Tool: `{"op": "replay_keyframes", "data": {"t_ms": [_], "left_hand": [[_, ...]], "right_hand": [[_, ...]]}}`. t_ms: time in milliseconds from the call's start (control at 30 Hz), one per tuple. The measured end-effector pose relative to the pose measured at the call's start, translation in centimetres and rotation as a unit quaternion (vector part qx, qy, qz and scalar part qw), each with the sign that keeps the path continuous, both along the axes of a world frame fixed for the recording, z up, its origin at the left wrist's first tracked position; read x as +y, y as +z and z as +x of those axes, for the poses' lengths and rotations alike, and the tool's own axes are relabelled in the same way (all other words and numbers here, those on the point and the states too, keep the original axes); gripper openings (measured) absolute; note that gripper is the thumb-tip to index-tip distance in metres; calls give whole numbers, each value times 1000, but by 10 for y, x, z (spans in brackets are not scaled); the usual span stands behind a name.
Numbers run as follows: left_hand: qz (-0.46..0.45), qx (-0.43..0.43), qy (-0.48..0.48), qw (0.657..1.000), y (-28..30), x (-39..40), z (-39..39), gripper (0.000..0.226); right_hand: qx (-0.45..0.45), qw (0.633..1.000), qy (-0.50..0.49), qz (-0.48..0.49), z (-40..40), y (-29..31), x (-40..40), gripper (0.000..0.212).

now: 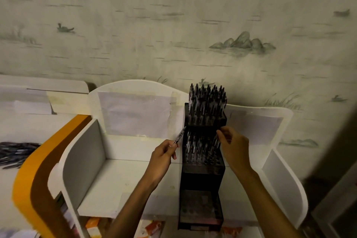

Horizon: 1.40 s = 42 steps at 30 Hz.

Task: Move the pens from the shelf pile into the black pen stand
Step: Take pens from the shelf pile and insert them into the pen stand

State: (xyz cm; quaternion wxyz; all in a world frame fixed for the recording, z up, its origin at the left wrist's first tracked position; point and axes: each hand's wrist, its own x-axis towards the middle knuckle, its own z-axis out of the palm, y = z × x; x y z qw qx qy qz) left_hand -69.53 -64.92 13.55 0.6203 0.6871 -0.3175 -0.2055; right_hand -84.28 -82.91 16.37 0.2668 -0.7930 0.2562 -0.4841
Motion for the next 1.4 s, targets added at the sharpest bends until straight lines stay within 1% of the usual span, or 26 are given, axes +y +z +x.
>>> {"op": "replay_keyframes", "data": {"t_ms": [200, 300, 400, 567, 833, 900, 967, 1067, 1133, 1233, 1333, 1400], "left_hand": [[-1, 40, 10, 999, -1, -4, 0, 26], [-1, 38, 9, 999, -1, -4, -1, 26], [-16, 30, -15, 999, 2, 0, -2, 23], [-14, 0, -21, 1000, 4, 5, -2, 20], [-15, 28, -15, 999, 2, 3, -7, 19], [-23, 25, -8, 999, 4, 4, -9, 18], [-39, 16, 2, 999, 9, 5, -11, 13], [-59, 16, 15, 998, 15, 8, -12, 8], [-75, 19, 25, 997, 19, 9, -13, 5], [-101, 21, 31, 994, 27, 9, -15, 7], [-98, 7, 27, 995, 31, 7, -19, 11], [-96, -3, 15, 995, 33, 6, -21, 14]], "right_hand": [[13, 1000, 1, -8, 1, 2, 0, 14], [19, 1000, -12, -6, 2, 1, -1, 12], [19, 999, -45, 0, 0, -3, -2, 13], [59, 998, -10, 0, -1, -13, 5, 13], [72, 997, -10, -11, -5, -12, 8, 16], [85, 996, -11, -6, -7, -11, 7, 17], [80, 997, -17, -6, -10, -8, 8, 19], [29, 998, -35, -40, -15, 3, 13, 17], [19, 996, -8, -82, -14, 14, 17, 14], [62, 987, 68, -132, -5, 26, 23, 16], [116, 969, 100, -193, 6, 30, 32, 19], [138, 960, 120, -212, 11, 29, 36, 19]]}}
